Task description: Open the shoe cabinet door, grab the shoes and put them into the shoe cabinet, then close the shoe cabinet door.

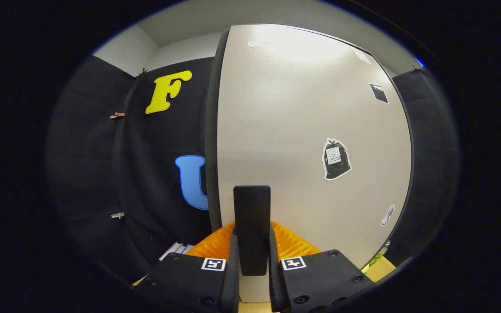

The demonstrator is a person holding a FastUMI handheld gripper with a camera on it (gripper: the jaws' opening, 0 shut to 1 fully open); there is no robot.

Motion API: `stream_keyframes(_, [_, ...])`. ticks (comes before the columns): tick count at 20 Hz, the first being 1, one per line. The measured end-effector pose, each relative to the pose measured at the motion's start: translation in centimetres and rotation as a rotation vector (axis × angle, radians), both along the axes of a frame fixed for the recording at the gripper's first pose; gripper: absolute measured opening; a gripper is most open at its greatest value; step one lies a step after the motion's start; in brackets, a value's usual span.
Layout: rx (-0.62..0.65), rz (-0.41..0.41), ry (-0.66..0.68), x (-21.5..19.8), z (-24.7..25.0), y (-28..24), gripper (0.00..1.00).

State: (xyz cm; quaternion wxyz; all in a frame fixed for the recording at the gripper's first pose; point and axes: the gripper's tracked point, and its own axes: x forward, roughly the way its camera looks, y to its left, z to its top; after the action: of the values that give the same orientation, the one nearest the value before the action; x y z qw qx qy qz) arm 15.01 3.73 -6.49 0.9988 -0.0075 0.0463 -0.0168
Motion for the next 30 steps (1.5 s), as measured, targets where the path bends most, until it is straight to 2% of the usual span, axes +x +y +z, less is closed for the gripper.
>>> stream_keyframes(12, [0.023, 0.115, 0.000, -9.2, 1.7, -1.6, 0.31])
stream_keyframes(20, [0.017, 0.207, 0.018, -16.5, 2.7, -7.0, 0.31])
stream_keyframes(23, [0.021, 0.212, 0.021, -19.1, 3.2, -9.9, 0.31])
stream_keyframes(25, [0.038, 0.205, 0.023, -20.3, 3.4, -12.1, 0.23])
stream_keyframes(30, [0.033, 0.151, 0.023, -22.2, 3.9, -16.7, 0.22])
